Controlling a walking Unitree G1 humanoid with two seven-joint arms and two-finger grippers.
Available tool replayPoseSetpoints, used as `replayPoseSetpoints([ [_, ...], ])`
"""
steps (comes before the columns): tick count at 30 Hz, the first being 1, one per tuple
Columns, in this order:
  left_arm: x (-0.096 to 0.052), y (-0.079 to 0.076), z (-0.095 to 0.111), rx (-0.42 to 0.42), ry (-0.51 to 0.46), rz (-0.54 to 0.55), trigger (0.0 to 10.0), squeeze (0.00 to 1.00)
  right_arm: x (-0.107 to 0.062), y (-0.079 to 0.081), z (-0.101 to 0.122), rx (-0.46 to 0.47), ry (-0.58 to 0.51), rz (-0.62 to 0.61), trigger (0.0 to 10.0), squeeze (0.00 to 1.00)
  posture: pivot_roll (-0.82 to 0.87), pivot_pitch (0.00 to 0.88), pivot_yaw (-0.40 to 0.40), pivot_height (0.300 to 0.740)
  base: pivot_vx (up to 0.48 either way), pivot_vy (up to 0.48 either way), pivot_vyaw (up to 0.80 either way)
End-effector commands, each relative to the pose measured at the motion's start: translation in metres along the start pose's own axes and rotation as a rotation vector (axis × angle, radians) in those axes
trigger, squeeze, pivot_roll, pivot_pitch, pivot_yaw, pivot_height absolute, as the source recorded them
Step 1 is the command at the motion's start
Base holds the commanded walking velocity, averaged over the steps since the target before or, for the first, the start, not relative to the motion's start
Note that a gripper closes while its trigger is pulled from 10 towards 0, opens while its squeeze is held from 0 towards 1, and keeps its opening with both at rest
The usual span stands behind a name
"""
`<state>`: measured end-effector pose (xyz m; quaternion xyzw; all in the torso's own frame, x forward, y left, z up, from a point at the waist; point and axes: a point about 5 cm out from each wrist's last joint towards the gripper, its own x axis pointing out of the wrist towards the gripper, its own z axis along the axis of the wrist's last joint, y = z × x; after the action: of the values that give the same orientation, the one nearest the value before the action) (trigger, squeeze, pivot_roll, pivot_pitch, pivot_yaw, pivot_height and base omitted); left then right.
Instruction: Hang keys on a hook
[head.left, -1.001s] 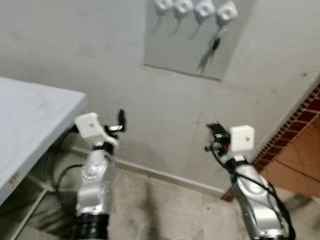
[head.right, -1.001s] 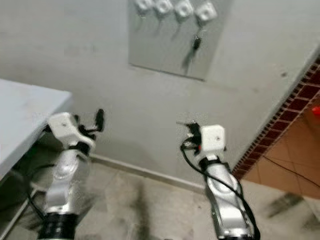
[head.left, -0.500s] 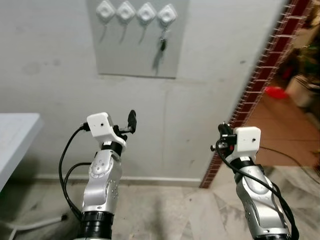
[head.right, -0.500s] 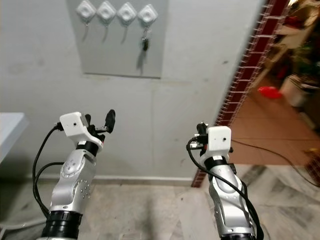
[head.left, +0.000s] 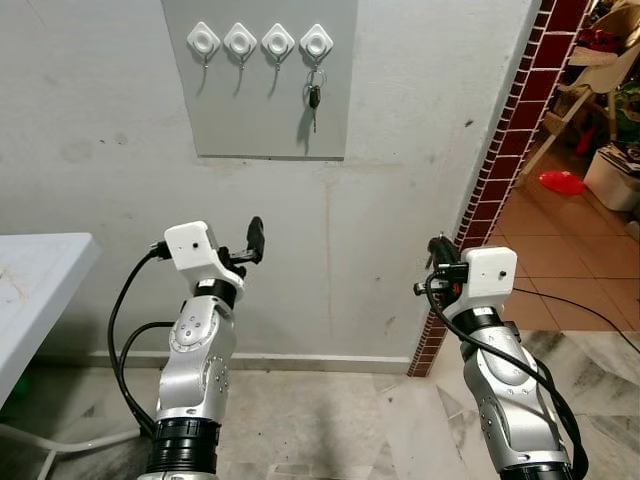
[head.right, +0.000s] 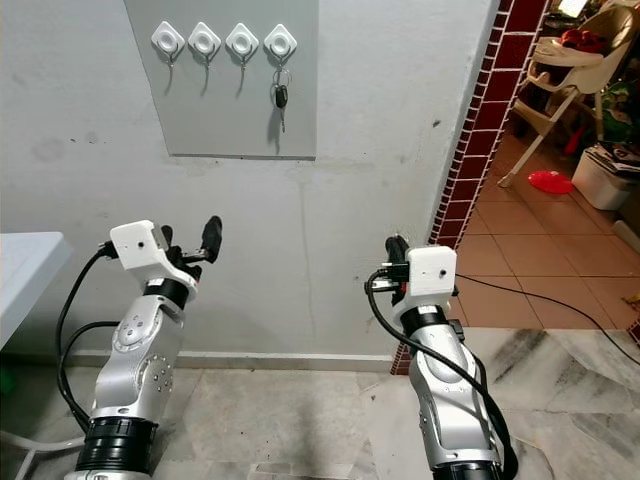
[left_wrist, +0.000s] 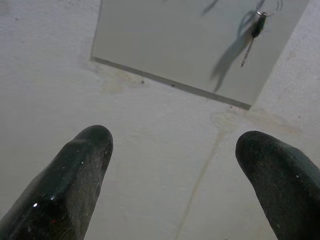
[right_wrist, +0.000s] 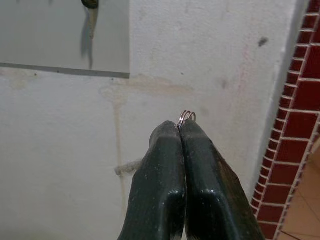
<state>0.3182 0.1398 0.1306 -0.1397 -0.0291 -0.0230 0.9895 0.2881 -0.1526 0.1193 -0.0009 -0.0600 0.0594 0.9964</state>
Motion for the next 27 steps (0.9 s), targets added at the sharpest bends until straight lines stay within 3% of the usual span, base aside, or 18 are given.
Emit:
replayPoseSetpoints([
  [1, 0.0022, 0.0015, 0.0019, 0.004, 0.002, -0.005, 10.0, 0.0, 0.0033, 0.0026, 0.0038, 0.0, -0.023, 0.01, 10.0, 0.0, -0.07, 0.0, 0.0, 0.74, 0.0, 0.48, 0.0],
  [20, 0.0023, -0.0012, -0.0009, 0.003, 0.015, -0.007, 10.0, 0.0, 0.0022, 0.0043, 0.0041, -0.002, -0.027, 0.022, 10.0, 0.0, -0.07, 0.0, -0.008, 0.74, 0.0, 0.48, 0.0],
  [27, 0.0018, -0.0019, -0.0019, 0.003, 0.02, 0.01, 10.0, 0.0, 0.0015, 0.0048, 0.0041, -0.003, -0.025, 0.029, 10.0, 0.0, -0.07, 0.0, -0.011, 0.74, 0.0, 0.0, 0.0],
])
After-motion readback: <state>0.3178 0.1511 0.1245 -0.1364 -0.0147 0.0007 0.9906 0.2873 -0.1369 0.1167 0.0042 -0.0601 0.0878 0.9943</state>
